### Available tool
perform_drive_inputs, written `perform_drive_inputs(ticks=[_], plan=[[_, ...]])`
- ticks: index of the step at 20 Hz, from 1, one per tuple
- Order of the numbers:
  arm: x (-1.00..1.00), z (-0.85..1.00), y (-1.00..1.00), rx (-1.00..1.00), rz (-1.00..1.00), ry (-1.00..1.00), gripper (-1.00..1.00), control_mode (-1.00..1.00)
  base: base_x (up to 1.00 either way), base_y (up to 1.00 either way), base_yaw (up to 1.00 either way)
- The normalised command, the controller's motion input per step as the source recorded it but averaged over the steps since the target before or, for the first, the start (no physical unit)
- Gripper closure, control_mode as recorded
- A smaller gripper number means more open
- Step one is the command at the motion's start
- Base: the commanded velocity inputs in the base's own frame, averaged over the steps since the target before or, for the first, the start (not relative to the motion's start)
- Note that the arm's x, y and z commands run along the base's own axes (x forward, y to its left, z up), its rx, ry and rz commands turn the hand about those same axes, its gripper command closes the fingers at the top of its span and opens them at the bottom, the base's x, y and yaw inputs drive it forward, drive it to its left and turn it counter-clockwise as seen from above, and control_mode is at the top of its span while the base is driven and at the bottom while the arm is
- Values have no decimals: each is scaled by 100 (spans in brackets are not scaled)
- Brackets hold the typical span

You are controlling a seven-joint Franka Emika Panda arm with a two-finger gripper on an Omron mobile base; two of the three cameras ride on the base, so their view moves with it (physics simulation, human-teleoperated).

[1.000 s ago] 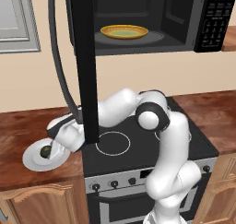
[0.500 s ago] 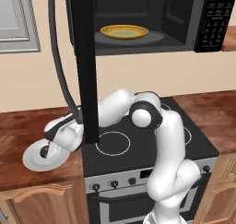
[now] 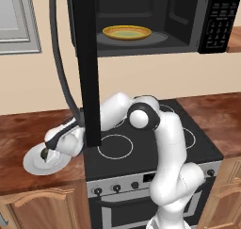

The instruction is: Pick the squash from the counter and place it in the microwave. Then turn on the microwave.

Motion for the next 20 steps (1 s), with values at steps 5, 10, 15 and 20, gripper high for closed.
perform_drive_inputs(ticks=[5, 10, 15, 20], plan=[[0, 1, 0, -3, -1, 0, 100, -100, 0, 0, 0], [-4, 25, -16, -1, -4, 0, 100, -100, 0, 0, 0], [-19, 43, -41, 0, -6, 0, 100, -100, 0, 0, 0], [-2, 21, -73, 0, -12, 0, 100, -100, 0, 0, 0]])
